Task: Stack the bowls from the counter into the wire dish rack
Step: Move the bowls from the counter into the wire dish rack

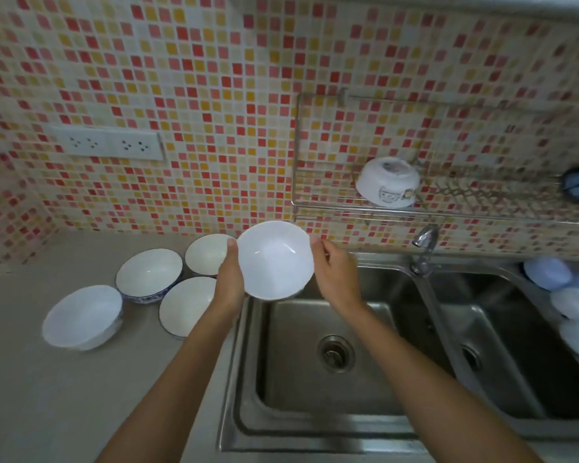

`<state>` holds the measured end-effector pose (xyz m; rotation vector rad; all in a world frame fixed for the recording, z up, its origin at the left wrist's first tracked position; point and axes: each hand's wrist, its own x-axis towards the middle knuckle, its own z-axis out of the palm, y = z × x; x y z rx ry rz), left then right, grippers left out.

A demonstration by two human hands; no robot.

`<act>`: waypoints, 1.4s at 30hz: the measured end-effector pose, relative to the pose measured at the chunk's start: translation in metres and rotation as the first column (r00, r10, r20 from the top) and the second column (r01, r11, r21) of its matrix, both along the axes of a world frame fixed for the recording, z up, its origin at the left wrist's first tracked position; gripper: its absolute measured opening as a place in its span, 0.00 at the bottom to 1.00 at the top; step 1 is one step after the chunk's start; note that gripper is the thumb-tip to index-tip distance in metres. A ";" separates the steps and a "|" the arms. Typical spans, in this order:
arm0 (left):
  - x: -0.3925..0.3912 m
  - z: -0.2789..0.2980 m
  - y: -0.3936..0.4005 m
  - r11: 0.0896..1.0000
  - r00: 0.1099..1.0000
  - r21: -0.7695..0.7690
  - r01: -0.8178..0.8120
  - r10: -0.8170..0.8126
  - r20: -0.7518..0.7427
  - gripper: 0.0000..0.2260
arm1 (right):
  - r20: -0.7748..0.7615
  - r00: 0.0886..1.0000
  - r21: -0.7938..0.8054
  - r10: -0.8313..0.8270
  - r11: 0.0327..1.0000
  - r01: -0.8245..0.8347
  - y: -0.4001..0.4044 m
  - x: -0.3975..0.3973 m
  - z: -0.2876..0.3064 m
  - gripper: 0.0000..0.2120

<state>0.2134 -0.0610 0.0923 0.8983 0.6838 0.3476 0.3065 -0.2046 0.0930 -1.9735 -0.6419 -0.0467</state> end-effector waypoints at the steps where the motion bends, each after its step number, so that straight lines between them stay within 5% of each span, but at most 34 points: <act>1: 0.010 0.008 -0.007 0.998 0.998 -0.045 0.046 -0.044 0.040 0.22 | 0.031 0.999 0.019 -0.014 1.000 0.014 -0.008 0.012 0.007 0.18; 5: 0.047 0.028 -0.020 0.997 0.999 0.059 0.044 -0.045 0.017 0.17 | 0.222 0.968 0.068 -0.113 0.993 0.100 -0.041 0.051 0.039 0.18; 8: 0.069 0.046 -0.030 0.993 0.988 0.042 0.107 -0.111 0.104 0.34 | 0.392 0.906 0.010 -0.161 0.985 0.171 -0.062 0.080 0.050 0.15; 11: 0.086 0.069 -0.045 0.937 0.995 0.350 0.004 -0.040 0.096 0.16 | 0.498 0.859 -0.135 -0.117 0.968 0.210 -0.077 0.113 0.035 0.17; 13: 0.097 0.086 -0.053 0.873 0.995 0.485 -0.054 0.004 0.104 0.13 | 0.572 0.818 -0.219 -0.068 0.948 0.232 -0.087 0.133 0.022 0.18; 17: 0.120 0.104 -0.055 0.758 0.991 0.649 -0.064 -0.028 0.130 0.20 | 0.702 0.712 -0.286 -0.009 0.912 0.294 -0.103 0.153 -0.001 0.19; 24: 0.161 0.119 -0.051 0.605 0.996 0.796 -0.008 -0.065 0.060 0.32 | 0.786 0.604 -0.104 -0.132 0.935 0.339 -0.093 0.154 -0.020 0.21; 29: 0.182 0.115 -0.059 0.215 0.998 0.975 0.055 -0.016 -0.053 0.35 | 0.810 0.569 -0.079 -0.145 0.933 0.350 -0.093 0.159 -0.022 0.20; 35: 0.206 0.087 -0.051 -0.206 0.978 0.959 0.195 0.110 -0.176 0.40 | 0.828 0.538 -0.039 -0.158 0.941 0.335 -0.092 0.163 -0.025 0.19; 42: 0.221 0.065 -0.041 -0.382 0.947 0.869 0.316 0.176 -0.267 0.41 | 0.844 0.514 -0.024 -0.152 0.948 0.319 -0.092 0.167 -0.029 0.19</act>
